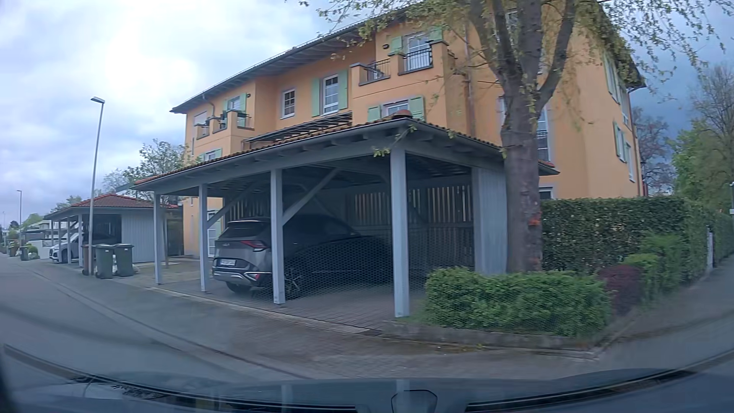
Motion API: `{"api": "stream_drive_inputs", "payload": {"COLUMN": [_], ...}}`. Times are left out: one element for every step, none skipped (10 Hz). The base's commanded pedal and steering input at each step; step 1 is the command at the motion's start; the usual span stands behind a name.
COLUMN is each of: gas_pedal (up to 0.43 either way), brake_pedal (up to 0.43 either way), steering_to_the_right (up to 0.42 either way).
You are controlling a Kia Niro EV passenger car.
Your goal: Follow the waypoints while adhering to traffic rules and regulations
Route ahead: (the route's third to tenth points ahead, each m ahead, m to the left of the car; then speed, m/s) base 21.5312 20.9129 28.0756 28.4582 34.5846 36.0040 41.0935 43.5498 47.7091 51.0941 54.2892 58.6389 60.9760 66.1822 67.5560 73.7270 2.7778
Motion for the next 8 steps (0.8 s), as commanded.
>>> {"api": "stream_drive_inputs", "payload": {"gas_pedal": [0.0, 0.0, 0.0, 0.0, 0.0, 0.0, 0.0, 0.0], "brake_pedal": [0.0, 0.0, 0.0, 0.0, 0.0, 0.0, 0.0, 0.0], "steering_to_the_right": [-0.681, -0.664, -0.644, -0.623, -0.599, -0.583, -0.571, -0.556]}}
